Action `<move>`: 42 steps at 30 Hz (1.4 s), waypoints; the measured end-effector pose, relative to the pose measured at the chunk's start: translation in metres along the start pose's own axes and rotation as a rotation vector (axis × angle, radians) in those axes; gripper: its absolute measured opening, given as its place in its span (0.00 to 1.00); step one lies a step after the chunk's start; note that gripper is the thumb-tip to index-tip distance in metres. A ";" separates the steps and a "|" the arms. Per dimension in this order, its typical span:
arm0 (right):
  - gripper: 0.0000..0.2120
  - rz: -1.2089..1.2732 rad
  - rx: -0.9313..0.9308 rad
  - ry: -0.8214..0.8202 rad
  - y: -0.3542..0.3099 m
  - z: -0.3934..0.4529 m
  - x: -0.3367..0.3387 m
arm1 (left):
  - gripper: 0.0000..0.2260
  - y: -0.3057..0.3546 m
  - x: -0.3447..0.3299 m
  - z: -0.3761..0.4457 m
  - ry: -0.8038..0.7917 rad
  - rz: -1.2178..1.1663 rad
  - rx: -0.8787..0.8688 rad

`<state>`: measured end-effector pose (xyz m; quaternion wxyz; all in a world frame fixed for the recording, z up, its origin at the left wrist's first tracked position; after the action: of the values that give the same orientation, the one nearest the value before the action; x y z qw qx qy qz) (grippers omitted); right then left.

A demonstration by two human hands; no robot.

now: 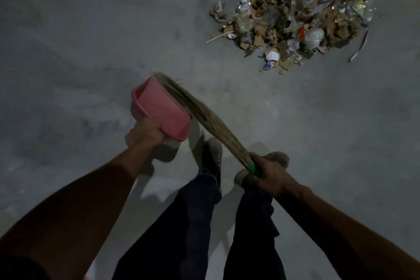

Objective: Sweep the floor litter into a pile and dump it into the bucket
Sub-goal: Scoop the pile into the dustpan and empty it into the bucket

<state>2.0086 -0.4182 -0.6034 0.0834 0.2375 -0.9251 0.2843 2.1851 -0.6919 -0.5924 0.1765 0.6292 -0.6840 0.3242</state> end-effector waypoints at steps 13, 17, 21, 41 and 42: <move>0.24 0.496 -0.219 0.235 -0.014 0.072 0.072 | 0.20 -0.039 -0.029 0.022 0.008 -0.137 0.073; 0.24 0.624 -0.157 0.286 -0.032 0.049 0.078 | 0.24 -0.032 -0.025 0.019 -0.010 -0.283 0.034; 0.21 0.645 -0.096 0.188 -0.057 0.053 0.066 | 0.32 -0.022 -0.025 0.023 0.000 -0.330 -0.012; 0.21 0.754 -0.122 0.426 -0.035 0.065 0.188 | 0.21 0.059 -0.010 0.027 0.027 -0.246 -0.193; 0.22 0.739 -0.114 0.447 -0.031 0.056 0.189 | 0.20 0.063 -0.007 0.025 0.018 -0.242 -0.204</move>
<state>1.8576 -0.5467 -0.5798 0.1874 -0.1821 -0.9214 0.2878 2.1286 -0.7030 -0.6292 0.2835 0.6830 -0.6308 0.2352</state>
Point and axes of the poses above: each hand's wrist, its own z-axis towards the middle knuckle, its own x-axis out of the back of the hand, y = z × x, the point moved 1 cm from there along z, towards the middle knuckle, and after that the axes turned 7 degrees about x, right-handed, at the moved point
